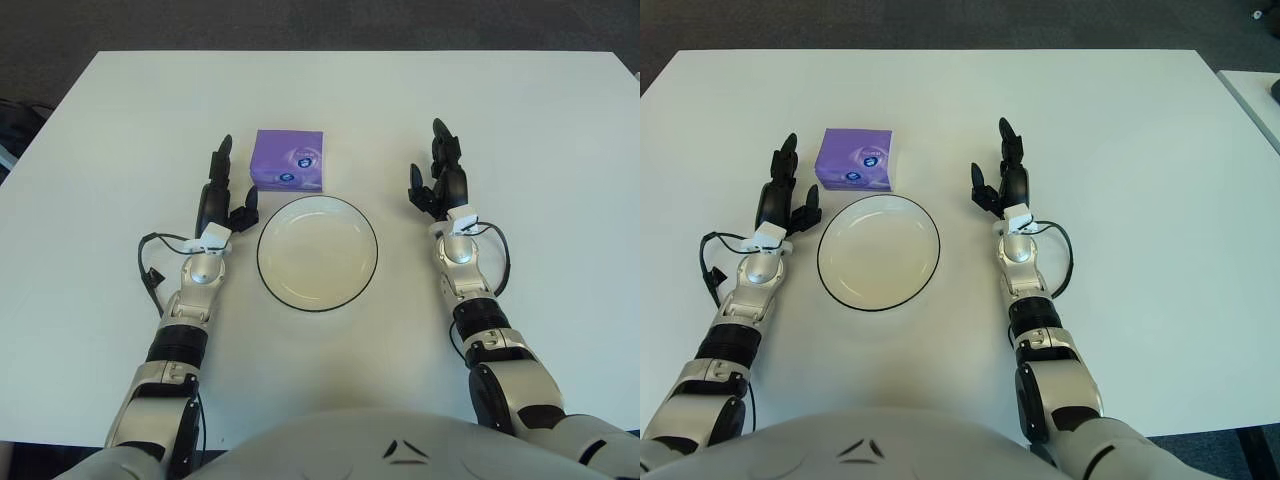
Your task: Put the tissue paper into the plate.
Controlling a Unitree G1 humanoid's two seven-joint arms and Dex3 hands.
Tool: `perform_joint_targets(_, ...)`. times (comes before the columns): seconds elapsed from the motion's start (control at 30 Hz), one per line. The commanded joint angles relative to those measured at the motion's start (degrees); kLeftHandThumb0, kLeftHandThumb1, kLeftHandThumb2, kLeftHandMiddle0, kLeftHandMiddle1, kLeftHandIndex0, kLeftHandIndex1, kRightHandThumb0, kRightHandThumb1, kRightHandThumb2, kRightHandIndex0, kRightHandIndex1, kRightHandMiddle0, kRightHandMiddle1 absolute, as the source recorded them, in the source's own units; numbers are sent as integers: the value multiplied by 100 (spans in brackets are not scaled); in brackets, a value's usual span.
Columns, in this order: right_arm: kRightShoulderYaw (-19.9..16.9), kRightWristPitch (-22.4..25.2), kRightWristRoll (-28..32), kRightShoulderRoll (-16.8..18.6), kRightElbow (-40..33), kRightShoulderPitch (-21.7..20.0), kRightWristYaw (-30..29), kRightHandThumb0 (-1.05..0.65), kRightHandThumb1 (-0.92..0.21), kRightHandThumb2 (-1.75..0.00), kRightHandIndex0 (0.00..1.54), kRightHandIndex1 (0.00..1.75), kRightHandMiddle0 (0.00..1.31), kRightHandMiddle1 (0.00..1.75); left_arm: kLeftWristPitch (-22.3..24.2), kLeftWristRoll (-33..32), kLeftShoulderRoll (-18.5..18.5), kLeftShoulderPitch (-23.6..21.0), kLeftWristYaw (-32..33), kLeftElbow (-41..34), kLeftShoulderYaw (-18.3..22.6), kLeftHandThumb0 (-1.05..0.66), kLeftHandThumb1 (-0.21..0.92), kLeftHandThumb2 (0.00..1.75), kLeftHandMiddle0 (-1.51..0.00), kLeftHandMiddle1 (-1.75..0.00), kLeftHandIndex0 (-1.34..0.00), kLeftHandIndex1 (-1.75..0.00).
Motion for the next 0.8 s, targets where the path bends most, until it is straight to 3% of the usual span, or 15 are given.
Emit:
perform_joint_targets(0.0, 84, -11, -106, 178, 648, 767, -56, -65, -92, -65, 25, 0, 0, 30, 6, 111, -238, 844, 123, 335, -143, -68, 92, 83, -19, -1, 0, -34)
perform_joint_targets(0.5, 108, -33, -141, 179, 772, 688, -108, -65, -92, -65, 25, 0, 0, 28, -78, 150, -95, 797, 308, -129, 60, -68, 92, 82, -19, -1, 0, -34)
perform_joint_targets(0.77, 101, -61, -120, 191, 812, 652, -103, -66, -92, -63, 25, 0, 0, 26, -51, 296, 53, 777, 434, -771, 225, -66, 92, 81, -19, -1, 0, -35)
